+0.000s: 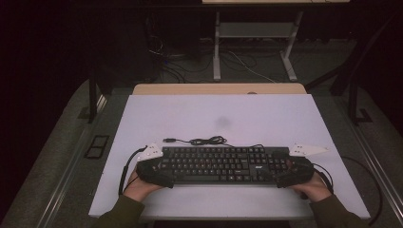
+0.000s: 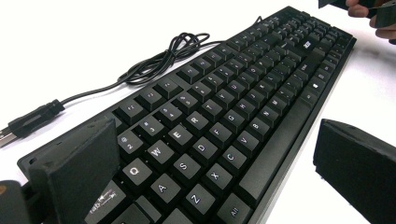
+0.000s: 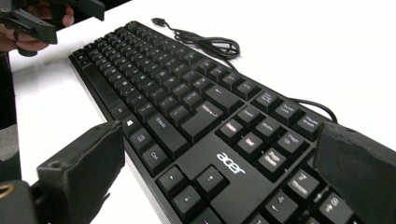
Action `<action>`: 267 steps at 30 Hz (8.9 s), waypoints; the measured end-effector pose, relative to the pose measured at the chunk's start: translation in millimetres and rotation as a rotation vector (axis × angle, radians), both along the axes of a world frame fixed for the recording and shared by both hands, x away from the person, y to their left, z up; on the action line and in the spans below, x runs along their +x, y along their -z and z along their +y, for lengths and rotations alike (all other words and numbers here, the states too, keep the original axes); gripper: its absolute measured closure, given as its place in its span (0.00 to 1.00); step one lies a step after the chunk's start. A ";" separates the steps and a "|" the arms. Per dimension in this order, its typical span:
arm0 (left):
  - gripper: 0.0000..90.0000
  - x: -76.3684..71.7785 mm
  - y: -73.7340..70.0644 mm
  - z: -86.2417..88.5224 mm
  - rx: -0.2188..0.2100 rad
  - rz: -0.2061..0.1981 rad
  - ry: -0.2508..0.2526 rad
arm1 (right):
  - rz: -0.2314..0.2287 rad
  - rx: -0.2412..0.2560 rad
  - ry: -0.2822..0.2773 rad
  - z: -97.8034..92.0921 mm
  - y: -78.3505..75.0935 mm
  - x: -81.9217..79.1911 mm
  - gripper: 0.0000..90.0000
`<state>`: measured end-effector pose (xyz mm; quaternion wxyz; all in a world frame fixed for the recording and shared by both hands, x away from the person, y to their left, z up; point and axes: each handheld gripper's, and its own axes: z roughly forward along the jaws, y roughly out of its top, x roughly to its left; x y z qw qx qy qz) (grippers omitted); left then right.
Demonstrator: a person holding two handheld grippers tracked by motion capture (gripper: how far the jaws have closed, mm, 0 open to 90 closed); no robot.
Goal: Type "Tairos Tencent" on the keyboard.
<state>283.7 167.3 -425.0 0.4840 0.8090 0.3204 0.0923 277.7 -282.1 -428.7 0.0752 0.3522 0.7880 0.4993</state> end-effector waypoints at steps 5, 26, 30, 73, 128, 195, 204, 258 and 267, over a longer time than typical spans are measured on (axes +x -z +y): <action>0.00 0.3 -1.1 -0.8 -0.001 -0.001 0.004 | -0.005 0.000 -0.008 2.3 -1.6 0.3 0.02; 0.00 1.8 -3.6 -8.2 -0.002 -0.009 0.011 | -0.012 0.012 -0.023 18.3 -7.0 7.7 0.02; 0.00 2.4 -4.9 -9.5 -0.001 -0.010 0.013 | -0.011 0.009 -0.024 20.7 -7.8 9.3 0.02; 0.00 25.7 -13.8 -35.1 -0.043 -0.009 0.020 | -0.011 0.011 -0.065 53.3 -14.0 29.3 0.02; 0.00 36.7 -2.1 -73.7 -0.017 -0.006 0.070 | 0.048 -0.170 -0.278 71.2 5.8 27.8 1.00; 0.99 44.9 7.0 -59.1 0.149 0.125 0.051 | 0.043 -0.228 -0.290 75.3 11.2 24.9 1.00; 0.99 44.7 8.2 -59.2 0.153 0.131 0.052 | 0.042 -0.228 -0.290 75.4 11.2 24.9 1.00; 0.16 36.7 2.0 -56.0 0.055 0.032 0.046 | 0.033 -0.138 -0.255 67.6 4.8 27.5 0.79; 0.16 34.2 2.5 -53.5 0.042 0.023 0.052 | 0.019 -0.120 -0.183 65.7 3.4 30.2 0.42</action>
